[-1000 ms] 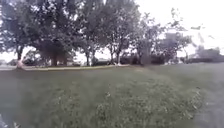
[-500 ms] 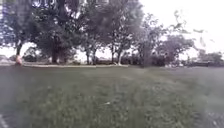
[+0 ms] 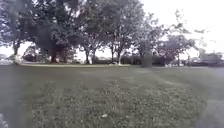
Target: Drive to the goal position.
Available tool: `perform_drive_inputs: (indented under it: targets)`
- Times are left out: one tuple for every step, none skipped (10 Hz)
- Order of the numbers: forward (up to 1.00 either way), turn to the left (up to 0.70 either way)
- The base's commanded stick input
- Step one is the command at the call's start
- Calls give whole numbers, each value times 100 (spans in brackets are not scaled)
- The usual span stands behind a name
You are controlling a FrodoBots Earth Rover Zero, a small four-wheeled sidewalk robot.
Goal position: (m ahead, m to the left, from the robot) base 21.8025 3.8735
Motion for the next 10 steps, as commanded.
perform_drive_inputs:
  targets:
    - [70,0]
    - [70,0]
    - [70,0]
    - [70,0]
    - [70,0]
    - [70,0]
    - [70,0]
    - [70,0]
    - [70,0]
    - [70,0]
